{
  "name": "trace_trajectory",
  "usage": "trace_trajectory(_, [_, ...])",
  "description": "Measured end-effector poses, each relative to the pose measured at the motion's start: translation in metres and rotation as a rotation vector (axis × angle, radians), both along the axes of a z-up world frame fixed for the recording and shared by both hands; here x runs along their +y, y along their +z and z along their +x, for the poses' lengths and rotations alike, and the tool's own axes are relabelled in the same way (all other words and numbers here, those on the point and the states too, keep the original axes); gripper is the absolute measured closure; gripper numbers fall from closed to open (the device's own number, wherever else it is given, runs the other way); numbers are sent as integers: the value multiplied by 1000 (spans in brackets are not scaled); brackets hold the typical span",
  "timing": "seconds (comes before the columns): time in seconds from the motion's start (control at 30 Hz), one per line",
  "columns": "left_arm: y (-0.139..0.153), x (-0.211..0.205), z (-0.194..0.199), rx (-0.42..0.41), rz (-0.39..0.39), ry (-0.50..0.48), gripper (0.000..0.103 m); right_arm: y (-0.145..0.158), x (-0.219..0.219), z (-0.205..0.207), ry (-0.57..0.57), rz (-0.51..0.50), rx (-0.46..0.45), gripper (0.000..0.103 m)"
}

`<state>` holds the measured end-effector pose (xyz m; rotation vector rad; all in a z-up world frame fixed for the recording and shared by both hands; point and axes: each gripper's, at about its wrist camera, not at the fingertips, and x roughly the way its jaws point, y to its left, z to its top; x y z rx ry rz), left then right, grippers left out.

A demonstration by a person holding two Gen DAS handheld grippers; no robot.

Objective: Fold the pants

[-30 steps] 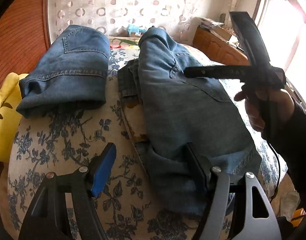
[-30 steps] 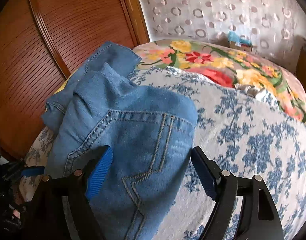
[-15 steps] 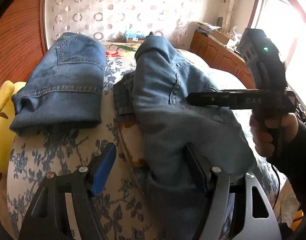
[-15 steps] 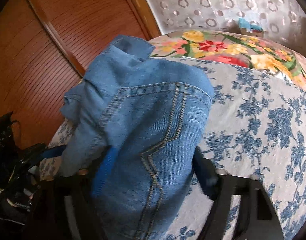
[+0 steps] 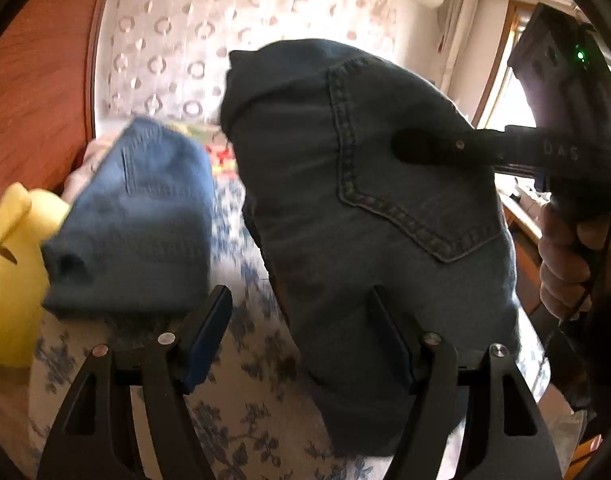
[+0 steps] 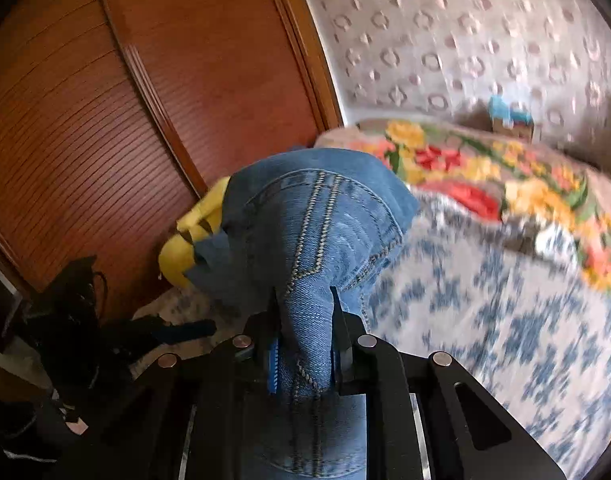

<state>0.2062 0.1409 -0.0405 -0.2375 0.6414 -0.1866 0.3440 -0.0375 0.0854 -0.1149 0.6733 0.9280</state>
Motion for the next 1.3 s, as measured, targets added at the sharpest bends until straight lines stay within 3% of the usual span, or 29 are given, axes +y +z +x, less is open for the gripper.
trace_trajectory(0.23, [45, 34, -2, -127, -11, 50, 32, 56, 33, -30, 32, -13, -126, 85])
trace_trajectory(0.4, [81, 78, -6, -207, 12, 142, 32, 83, 63, -40, 78, 48, -160, 85])
trace_trajectory(0.63, [109, 125, -8, -264, 82, 267, 32, 87, 99, -13, 151, 269, -19, 85])
trace_trajectory(0.73, [99, 136, 8, -248, 87, 290, 32, 62, 98, 23, 137, 398, 106, 85])
trace_trajectory(0.8, [81, 140, 30, -204, 87, 290, 32, 34, 102, 46, 86, 419, 155, 83])
trace_trajectory(0.9, [42, 138, 62, -90, 98, 274, 32, -29, 111, 81, -22, 271, 216, 81])
trace_trajectory(1.0, [10, 133, 79, -15, 98, 240, 32, -66, 105, 94, -111, 91, 139, 70])
trace_trajectory(1.1, [-8, 129, 83, 22, 105, 228, 32, -64, 85, 100, -127, 43, 130, 55])
trace_trajectory(1.23, [-22, 133, 75, 74, 102, 244, 32, -36, 80, 101, -146, -34, 1, 55])
trace_trajectory(1.3, [-29, 132, 69, 105, 106, 254, 32, -22, 81, 98, -154, -25, -49, 55])
